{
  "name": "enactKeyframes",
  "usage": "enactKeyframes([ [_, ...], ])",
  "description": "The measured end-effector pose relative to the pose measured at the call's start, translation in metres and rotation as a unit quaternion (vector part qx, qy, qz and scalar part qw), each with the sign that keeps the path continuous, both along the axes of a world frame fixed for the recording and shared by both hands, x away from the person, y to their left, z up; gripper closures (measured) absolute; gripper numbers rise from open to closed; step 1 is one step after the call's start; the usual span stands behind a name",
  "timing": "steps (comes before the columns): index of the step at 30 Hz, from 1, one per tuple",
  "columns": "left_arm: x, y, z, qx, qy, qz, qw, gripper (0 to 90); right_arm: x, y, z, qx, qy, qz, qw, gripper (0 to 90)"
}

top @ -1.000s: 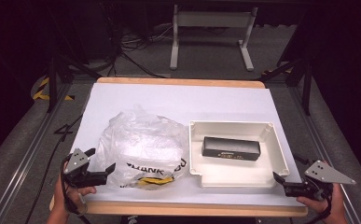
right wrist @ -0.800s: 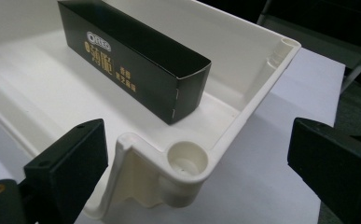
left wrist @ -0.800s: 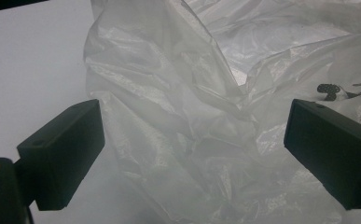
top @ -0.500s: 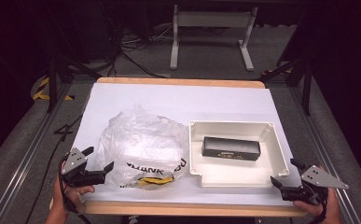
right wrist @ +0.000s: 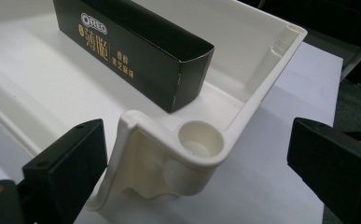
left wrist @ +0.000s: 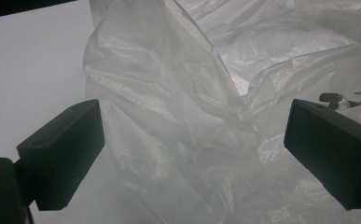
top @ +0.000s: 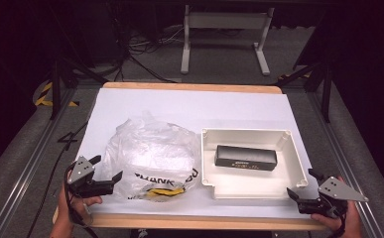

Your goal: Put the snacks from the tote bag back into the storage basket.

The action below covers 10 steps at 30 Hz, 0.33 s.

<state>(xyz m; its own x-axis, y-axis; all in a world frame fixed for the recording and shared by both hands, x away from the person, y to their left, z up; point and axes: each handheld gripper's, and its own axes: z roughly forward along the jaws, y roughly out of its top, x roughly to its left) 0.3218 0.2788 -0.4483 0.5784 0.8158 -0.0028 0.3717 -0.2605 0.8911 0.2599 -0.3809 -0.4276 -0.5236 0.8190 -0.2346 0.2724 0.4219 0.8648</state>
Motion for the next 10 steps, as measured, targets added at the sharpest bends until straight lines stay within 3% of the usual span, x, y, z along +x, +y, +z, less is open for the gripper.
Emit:
enactKeyframes([
  [10,0.0018,-0.0019,-0.0009,0.002,0.005,0.0,1.0,5.9,0.0007,0.0018,-0.0012,-0.001,-0.001,0.0,1.0,5.5],
])
